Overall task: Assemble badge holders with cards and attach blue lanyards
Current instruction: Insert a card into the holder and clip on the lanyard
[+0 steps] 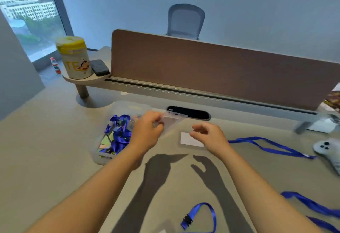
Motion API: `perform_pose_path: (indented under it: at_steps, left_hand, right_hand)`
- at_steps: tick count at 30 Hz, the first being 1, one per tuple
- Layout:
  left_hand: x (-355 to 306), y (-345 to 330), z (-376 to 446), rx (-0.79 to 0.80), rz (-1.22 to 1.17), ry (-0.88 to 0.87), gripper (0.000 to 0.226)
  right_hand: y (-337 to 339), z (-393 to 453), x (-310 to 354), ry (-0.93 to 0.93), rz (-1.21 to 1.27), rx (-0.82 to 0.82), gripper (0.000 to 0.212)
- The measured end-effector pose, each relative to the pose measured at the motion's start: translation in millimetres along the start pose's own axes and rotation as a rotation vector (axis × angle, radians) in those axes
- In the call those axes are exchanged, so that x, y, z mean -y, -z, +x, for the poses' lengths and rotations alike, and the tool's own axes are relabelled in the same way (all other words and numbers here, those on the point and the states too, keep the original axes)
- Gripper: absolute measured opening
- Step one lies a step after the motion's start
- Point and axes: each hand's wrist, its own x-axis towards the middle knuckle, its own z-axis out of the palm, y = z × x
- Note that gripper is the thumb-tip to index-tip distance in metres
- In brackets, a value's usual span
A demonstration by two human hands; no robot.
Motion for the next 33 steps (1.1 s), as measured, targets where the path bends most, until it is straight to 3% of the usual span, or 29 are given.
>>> perform_pose_path:
  at_steps: [6,13,17,20,23,33]
  left_hand:
    - [-63.9,-100.0,-40.2,0.139,0.017,-0.047,0.011]
    - [-90.2,-187.6,-86.2,0.254,-0.020,0.027,0.025]
    - [-89.9,-205.2,-93.5,0.253,0.018,0.068,0.007]
    - [-86.3,-209.9,-93.7,0.234,0.064,0.089,0.019]
    - [-84.6,-212.5,-92.8,0.224,0.058,0.100,0.017]
    - [-90.5,-212.6,-96.0,0.231,0.104,0.050,0.019]
  right_hand:
    - [85.2,-55.6,-91.4,-0.163,0.075,-0.139,0.031]
    - [118.8,-93.5,-192.1,-0.308,0.062,-0.092,0.031]
    - [105.6,-93.3,-226.8,-0.287,-0.047,-0.030,0.030]
    - [92.0,-91.2,-241.5,-0.252,-0.206,0.056,0.025]
    - [85.9,-89.6,-249.8,-0.165,-0.473,0.138,0.018]
    - [80.5,-88.9,-254.1,-0.087,-0.719,0.106,0.013]
